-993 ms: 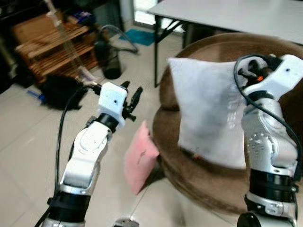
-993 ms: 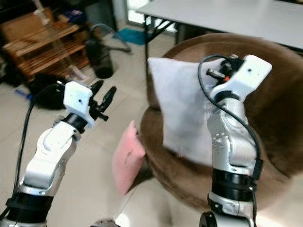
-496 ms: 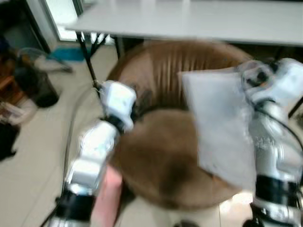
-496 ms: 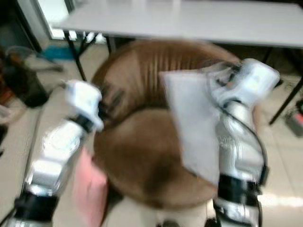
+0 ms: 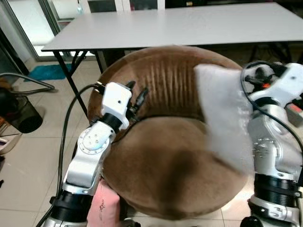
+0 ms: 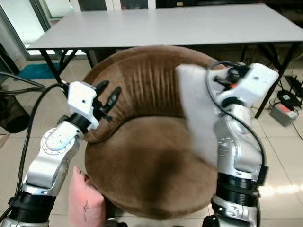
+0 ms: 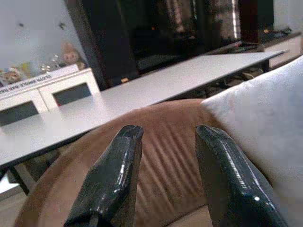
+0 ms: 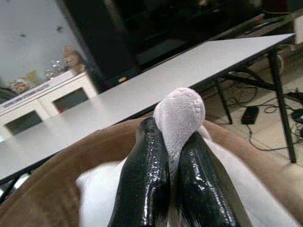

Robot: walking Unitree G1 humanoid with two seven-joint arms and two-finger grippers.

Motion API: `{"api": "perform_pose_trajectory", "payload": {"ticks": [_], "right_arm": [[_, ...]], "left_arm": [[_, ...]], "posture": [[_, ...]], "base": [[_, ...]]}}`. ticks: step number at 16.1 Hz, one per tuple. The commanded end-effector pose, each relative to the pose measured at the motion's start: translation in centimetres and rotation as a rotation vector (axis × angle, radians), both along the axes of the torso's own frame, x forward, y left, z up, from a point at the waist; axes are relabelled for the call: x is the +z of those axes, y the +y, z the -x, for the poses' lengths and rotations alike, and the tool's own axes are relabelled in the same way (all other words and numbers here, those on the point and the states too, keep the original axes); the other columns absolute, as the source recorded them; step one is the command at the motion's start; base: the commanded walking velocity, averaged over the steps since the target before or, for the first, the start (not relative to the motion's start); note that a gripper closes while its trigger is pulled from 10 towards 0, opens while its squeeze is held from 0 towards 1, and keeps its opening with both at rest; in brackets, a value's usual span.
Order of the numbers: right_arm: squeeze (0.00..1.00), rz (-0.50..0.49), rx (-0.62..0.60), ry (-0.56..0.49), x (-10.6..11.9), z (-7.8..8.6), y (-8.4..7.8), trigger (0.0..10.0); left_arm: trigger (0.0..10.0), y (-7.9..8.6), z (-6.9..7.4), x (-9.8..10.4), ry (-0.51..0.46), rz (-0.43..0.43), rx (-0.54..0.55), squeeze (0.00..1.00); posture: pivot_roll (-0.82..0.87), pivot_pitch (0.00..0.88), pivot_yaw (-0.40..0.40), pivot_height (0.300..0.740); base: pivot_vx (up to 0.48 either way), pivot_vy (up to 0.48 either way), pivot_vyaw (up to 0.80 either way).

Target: Move the pillow to the sofa from floor

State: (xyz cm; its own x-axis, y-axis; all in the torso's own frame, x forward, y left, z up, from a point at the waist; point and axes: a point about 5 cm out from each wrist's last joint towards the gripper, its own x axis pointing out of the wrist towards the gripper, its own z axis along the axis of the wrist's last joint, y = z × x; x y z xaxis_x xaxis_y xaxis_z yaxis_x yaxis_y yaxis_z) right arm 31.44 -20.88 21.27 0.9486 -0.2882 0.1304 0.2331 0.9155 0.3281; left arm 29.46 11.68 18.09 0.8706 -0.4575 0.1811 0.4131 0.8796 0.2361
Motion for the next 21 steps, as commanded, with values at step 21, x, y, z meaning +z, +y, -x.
{"api": "perform_pose_trajectory", "payload": {"ticks": [21], "right_arm": [[0.0,0.187,0.227,0.161,0.1,-10.3,5.1,10.0]], "left_arm": [[10.0,2.5,8.9,-2.3,0.333,-0.207,-0.258,0.0]], "posture": [[0.18,0.257,0.039,0.74]], "base": [[0.0,0.0,0.0]]}}
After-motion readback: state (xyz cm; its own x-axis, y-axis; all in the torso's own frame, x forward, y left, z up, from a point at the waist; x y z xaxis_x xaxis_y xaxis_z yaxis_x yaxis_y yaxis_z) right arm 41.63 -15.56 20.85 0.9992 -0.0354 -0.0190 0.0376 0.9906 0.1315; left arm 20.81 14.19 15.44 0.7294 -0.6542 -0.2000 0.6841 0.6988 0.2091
